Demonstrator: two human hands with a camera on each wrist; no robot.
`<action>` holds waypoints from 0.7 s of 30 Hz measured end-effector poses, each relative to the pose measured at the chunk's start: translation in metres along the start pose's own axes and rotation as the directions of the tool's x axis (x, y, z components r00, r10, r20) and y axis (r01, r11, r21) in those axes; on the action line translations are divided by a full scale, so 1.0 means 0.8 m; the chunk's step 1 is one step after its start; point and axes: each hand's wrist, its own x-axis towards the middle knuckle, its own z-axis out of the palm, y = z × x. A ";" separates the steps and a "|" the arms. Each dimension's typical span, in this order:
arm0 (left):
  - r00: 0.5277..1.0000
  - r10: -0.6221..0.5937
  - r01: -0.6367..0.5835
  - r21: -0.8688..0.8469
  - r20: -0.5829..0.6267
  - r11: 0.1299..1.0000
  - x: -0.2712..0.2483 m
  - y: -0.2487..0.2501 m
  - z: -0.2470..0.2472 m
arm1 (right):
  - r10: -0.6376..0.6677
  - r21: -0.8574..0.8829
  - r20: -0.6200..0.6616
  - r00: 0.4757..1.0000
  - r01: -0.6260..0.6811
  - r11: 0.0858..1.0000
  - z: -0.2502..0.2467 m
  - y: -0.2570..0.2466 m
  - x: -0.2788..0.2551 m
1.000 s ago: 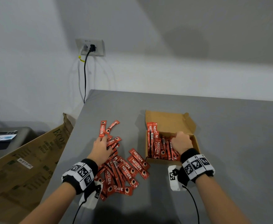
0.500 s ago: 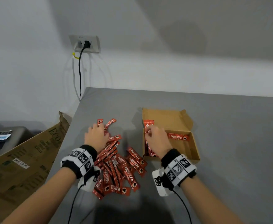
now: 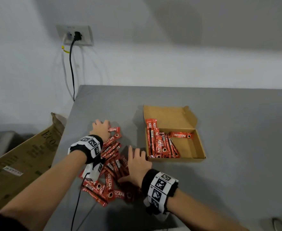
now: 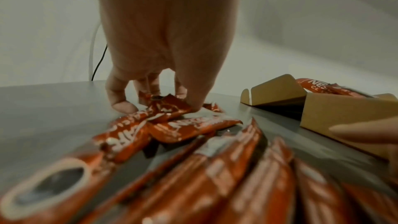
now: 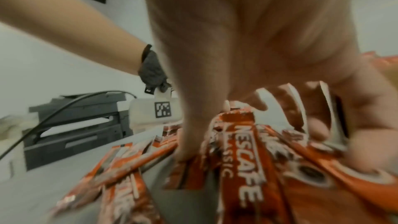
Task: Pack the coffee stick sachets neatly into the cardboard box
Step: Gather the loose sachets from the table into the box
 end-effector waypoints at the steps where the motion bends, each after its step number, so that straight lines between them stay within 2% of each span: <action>1: 1.000 0.006 -0.006 -0.003 -0.002 1.000 0.001 0.000 0.003 | 0.012 0.069 -0.010 1.000 -0.011 0.998 -0.001 0.001 0.003; 4: 0.999 0.012 -0.011 0.008 -0.035 1.000 -0.001 0.002 0.011 | -0.006 0.243 -0.096 0.995 0.029 0.969 -0.002 0.004 0.011; 6: 0.998 0.031 -0.032 -0.010 -0.059 0.999 -0.003 0.000 0.015 | -0.037 0.288 -0.198 0.979 0.094 0.953 0.002 0.007 0.013; 8: 0.997 0.055 -0.057 -0.047 -0.045 0.997 -0.002 -0.004 0.013 | -0.047 0.299 -0.242 0.969 0.121 0.946 0.006 0.008 0.014; 10: 0.996 0.079 -0.081 -0.099 -0.030 0.992 0.001 -0.012 0.008 | -0.048 0.278 -0.236 0.971 0.115 0.954 0.005 0.006 0.017; 13: 0.992 0.102 -0.117 -0.225 -0.080 0.967 0.002 -0.019 -0.002 | -0.055 0.253 -0.182 0.982 0.101 0.962 -0.006 0.003 0.023; 16: 0.986 0.101 -0.134 -0.271 -0.133 0.953 -0.006 -0.016 -0.008 | -0.039 0.379 -0.146 0.989 0.092 0.921 -0.022 -0.001 0.019; 19: 0.986 0.103 -0.138 -0.290 -0.133 0.947 -0.014 -0.010 -0.009 | -0.050 0.480 -0.280 0.959 0.185 0.857 -0.050 0.002 0.006; 21: 0.986 0.108 -0.144 -0.313 -0.129 0.939 -0.016 -0.007 -0.010 | 0.010 0.541 -0.386 0.923 0.217 0.812 -0.074 0.019 0.002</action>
